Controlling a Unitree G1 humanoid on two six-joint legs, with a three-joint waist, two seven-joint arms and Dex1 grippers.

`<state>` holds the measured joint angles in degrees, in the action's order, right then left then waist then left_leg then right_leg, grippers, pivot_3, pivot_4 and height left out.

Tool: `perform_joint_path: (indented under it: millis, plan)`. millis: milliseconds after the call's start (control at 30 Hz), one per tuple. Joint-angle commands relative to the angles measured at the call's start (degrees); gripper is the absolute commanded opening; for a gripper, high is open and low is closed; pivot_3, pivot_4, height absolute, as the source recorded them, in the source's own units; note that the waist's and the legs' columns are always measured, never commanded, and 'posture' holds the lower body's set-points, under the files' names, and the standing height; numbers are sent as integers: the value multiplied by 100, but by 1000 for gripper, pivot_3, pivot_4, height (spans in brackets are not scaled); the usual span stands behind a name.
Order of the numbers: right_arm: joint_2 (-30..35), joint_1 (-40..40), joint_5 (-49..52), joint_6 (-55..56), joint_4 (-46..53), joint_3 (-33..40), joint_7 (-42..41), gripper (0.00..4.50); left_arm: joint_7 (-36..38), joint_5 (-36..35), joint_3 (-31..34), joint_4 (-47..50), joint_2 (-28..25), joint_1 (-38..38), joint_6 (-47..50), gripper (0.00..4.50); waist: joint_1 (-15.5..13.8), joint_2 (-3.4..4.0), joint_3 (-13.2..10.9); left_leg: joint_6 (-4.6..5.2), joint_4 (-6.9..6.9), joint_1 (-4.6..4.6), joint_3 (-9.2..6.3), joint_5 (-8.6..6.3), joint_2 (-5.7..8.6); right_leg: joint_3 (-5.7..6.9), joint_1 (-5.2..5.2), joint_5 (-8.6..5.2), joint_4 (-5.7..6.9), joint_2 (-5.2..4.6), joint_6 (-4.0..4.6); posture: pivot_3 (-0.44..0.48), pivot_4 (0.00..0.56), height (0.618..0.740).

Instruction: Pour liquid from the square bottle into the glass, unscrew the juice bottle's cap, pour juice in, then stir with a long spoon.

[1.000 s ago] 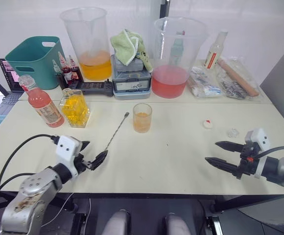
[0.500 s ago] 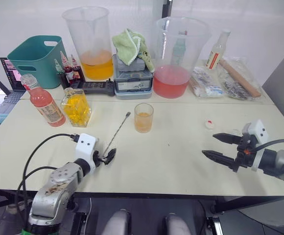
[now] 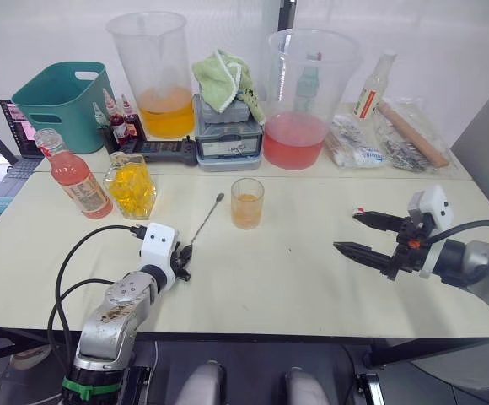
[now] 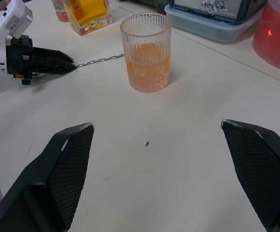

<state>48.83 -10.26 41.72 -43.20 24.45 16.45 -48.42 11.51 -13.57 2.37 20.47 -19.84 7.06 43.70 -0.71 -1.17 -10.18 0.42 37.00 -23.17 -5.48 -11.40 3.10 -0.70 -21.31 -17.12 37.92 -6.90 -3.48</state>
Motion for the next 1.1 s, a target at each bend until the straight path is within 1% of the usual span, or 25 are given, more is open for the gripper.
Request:
perform_joint_path:
  millis: [33, 300, 367, 433, 533, 600, 733, 800, 867, 967, 1000, 1067, 1100]
  plan:
    - [-80, -157, 30, 84, 56, -21, 67, 4500, -3, 39, 85, -42, -11, -152, 83, 19, -2, 0, 0, 0, 0, 0, 0, 0, 0, 0, 0, 0, 0, 0, 0, 0, 150, 740]
    - [-193, -337, -84, 198, -157, -293, -20, 4500, 211, -148, 672, 760, -158, -911, -104, 19, 78, 0, 0, 0, -17, -2, 8, -1, -4, -11, -14, 0, -5, 0, 0, 0, 150, 740]
    - [-211, -396, -116, 227, -212, -372, -67, 4500, 390, -131, 758, 1021, -342, -1223, -259, 19, 104, -2, 0, 0, -19, -4, 10, -1, -7, -12, -19, 0, -4, 2, 1, 0, 150, 740]
    - [-237, -487, -116, 240, -274, -442, -98, 4500, 635, -286, 966, 1241, -447, -1546, -436, 19, 95, -1, 0, 0, -20, -8, 10, -1, -9, -13, -24, 0, -4, 2, 1, 0, 150, 740]
    - [-262, -618, -128, 265, -350, -557, -165, 4500, 1138, -366, 1202, 1398, -752, -2100, -841, 19, 79, -2, -1, 0, -20, -15, 12, -1, -9, -15, -32, 0, -6, -1, 2, 0, 150, 740]
    - [-267, -696, -155, 285, -394, -635, -225, 4500, 1457, -449, 1369, 1436, -911, -2463, -1075, 19, 66, -1, -1, -1, -19, -15, 13, -1, -11, -15, -34, 0, -8, -2, 3, 0, 150, 740]
    - [-360, -902, -223, 314, -465, -820, -278, 4500, 2125, -353, 1485, 1392, -1343, -3100, -1772, 19, 18, -2, 0, -1, -19, -37, 18, -1, -11, -19, -57, 2, -11, -8, 5, 0, 150, 740]
    - [-404, -959, -276, 334, -472, -905, -304, 4500, 2369, -370, 1465, 1286, -1507, -3185, -1965, 19, 5, 0, -1, -1, -20, -47, 23, -1, -15, -21, -70, 5, -13, -7, 10, 0, 150, 740]
    - [-417, -967, -315, 352, -472, -935, -324, 4500, 2454, -342, 1416, 1153, -1614, -3237, -1972, 19, -23, 0, -1, 0, -19, -59, 25, 0, -14, -21, -79, 5, -14, -10, 10, 0, 150, 740]
    - [-424, -979, -324, 345, -466, -938, -320, 4500, 2632, -43, 1288, 801, -1869, -3432, -2103, 19, -19, 1, 0, 0, -19, -61, 25, 0, -12, -21, -80, 6, -18, -11, 9, 0, 150, 740]
    - [-423, -968, -321, 344, -455, -937, -316, 4500, 2636, -92, 1333, 714, -1879, -3424, -2048, 19, -10, 2, 0, 0, -19, -61, 26, -1, -12, -21, -80, 6, -17, -11, 9, 0, 150, 740]
    - [-419, -938, -321, 346, -431, -938, -311, 4500, 2639, -219, 1436, 653, -1904, -3325, -1958, 682, -1, 11, 5, 0, -20, -60, 27, -1, -14, -21, -81, 6, -16, -11, 9, 0, 150, 740]
    - [-418, -930, -319, 343, -423, -936, -308, 4500, 2662, -285, 1471, 664, -1924, -3272, -1895, 942, 0, 15, 8, 0, -20, -59, 27, -1, -14, -21, -81, 6, -15, -10, 9, 0, 150, 740]
